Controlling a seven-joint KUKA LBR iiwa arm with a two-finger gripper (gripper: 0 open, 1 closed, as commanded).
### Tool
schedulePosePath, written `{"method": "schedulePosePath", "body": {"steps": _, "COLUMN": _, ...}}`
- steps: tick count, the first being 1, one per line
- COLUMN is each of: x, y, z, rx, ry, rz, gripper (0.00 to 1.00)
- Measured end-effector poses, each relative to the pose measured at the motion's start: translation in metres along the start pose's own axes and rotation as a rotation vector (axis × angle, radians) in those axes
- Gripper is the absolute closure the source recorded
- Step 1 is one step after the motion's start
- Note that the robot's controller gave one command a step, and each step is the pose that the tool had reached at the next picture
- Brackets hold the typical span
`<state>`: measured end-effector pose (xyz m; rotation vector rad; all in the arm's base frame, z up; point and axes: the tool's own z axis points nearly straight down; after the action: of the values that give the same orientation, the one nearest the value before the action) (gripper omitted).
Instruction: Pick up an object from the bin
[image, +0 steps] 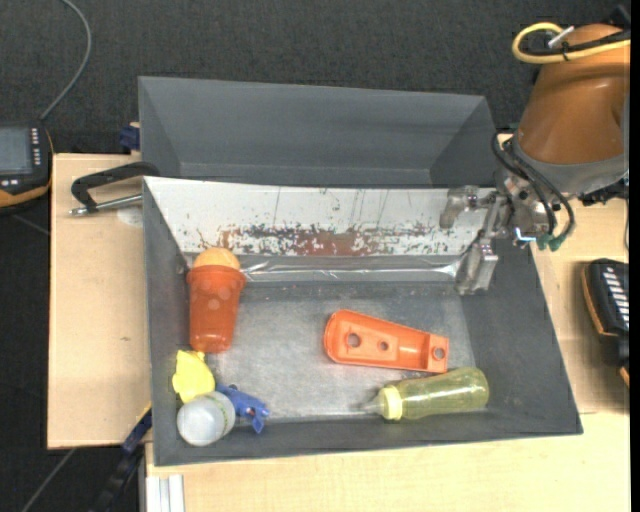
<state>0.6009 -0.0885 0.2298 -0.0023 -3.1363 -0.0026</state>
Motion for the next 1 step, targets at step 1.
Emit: {"method": "schedulePosePath", "body": {"steps": 1, "x": -0.0013, "y": 0.0003, "z": -0.0053, "rx": 0.001, "ry": -0.009, "rz": -0.001, "gripper": 0.00}}
